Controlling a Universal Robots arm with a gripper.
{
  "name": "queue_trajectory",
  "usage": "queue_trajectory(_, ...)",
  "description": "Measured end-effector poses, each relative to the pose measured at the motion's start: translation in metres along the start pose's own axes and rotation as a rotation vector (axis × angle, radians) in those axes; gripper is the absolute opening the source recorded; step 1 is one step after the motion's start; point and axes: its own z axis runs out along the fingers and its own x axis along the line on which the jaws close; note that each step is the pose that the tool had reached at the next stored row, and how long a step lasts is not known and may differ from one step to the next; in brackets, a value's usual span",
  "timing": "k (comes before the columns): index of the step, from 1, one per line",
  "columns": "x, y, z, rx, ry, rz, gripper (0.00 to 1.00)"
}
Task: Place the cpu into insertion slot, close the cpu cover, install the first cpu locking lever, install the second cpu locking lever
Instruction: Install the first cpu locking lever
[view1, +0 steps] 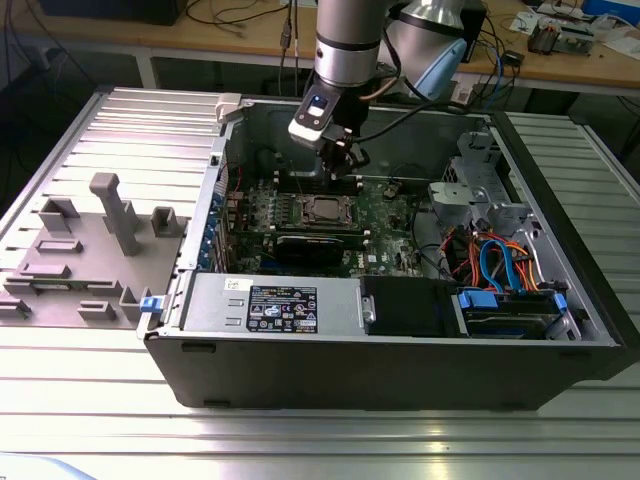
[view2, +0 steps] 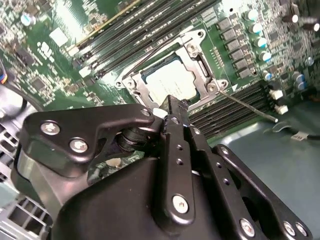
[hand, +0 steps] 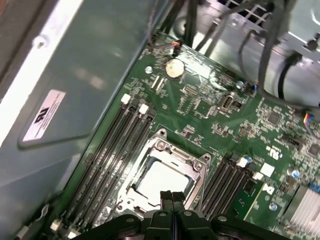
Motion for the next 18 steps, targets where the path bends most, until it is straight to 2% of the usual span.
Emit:
queue_trajectory(5, 0.0000, 0.0000, 0.0000, -0.0029, -0.0007, -0.095, 0.11)
queue_trajectory(8, 0.0000, 0.0000, 0.0000, -0.0040, -0.0010, -0.135, 0.11)
queue_trajectory(18, 0.0000, 0.0000, 0.0000, -0.0041, -0.0010, -0.137, 0.11)
